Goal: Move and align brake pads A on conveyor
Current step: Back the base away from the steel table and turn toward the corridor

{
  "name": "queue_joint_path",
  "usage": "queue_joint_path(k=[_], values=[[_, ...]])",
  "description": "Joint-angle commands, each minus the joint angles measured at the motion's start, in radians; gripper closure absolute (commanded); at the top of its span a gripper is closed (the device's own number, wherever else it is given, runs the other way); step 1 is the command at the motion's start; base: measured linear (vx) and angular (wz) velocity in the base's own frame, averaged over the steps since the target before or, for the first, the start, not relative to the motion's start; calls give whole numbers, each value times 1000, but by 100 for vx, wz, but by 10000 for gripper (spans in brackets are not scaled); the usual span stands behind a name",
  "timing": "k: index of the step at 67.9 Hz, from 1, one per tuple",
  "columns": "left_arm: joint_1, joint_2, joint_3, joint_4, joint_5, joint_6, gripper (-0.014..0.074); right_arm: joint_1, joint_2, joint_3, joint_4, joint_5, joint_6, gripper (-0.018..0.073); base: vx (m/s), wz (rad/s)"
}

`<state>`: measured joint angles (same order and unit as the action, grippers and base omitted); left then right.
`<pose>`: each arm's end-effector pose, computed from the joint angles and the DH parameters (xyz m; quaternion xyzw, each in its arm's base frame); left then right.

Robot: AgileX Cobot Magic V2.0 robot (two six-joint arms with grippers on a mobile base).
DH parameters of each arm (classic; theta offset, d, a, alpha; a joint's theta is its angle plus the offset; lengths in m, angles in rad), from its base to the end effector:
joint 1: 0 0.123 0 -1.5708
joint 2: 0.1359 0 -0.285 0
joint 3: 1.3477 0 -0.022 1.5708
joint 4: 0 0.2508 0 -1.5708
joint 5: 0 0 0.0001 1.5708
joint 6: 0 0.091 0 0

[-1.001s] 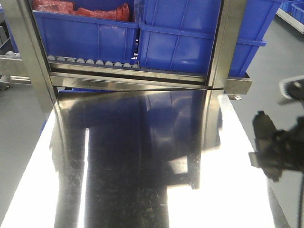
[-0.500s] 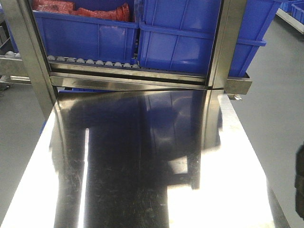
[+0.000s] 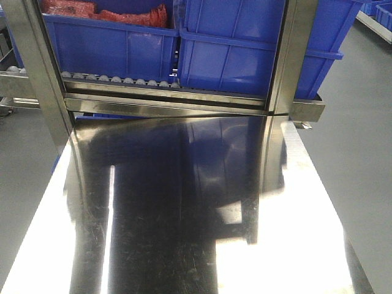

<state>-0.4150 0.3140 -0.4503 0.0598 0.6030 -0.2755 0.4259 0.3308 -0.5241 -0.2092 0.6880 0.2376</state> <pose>0.0630 -0.0244 0.2903 0.0685 0.8246 -0.1636 0.5371 0.0628 0.0153 0.3069 -0.1090 0.8244 0.0837 0.5491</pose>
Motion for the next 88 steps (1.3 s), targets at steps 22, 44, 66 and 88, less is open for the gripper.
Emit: queue_joint_path(k=[22, 44, 66, 88], values=[[-2, 8, -29, -2, -89, 0, 602, -6, 6, -28, -15, -91, -8, 564, -1, 3], [-2, 8, -29, -2, -89, 0, 602, -6, 6, -28, -15, -90, -8, 564, -8, 36], [-2, 8, -29, -2, -87, 0, 602, -6, 6, -28, -15, -90, -8, 564, -19, 76], [-2, 8, -29, -2, -87, 0, 602, -6, 6, -28, -15, -90, -8, 564, -20, 78]])
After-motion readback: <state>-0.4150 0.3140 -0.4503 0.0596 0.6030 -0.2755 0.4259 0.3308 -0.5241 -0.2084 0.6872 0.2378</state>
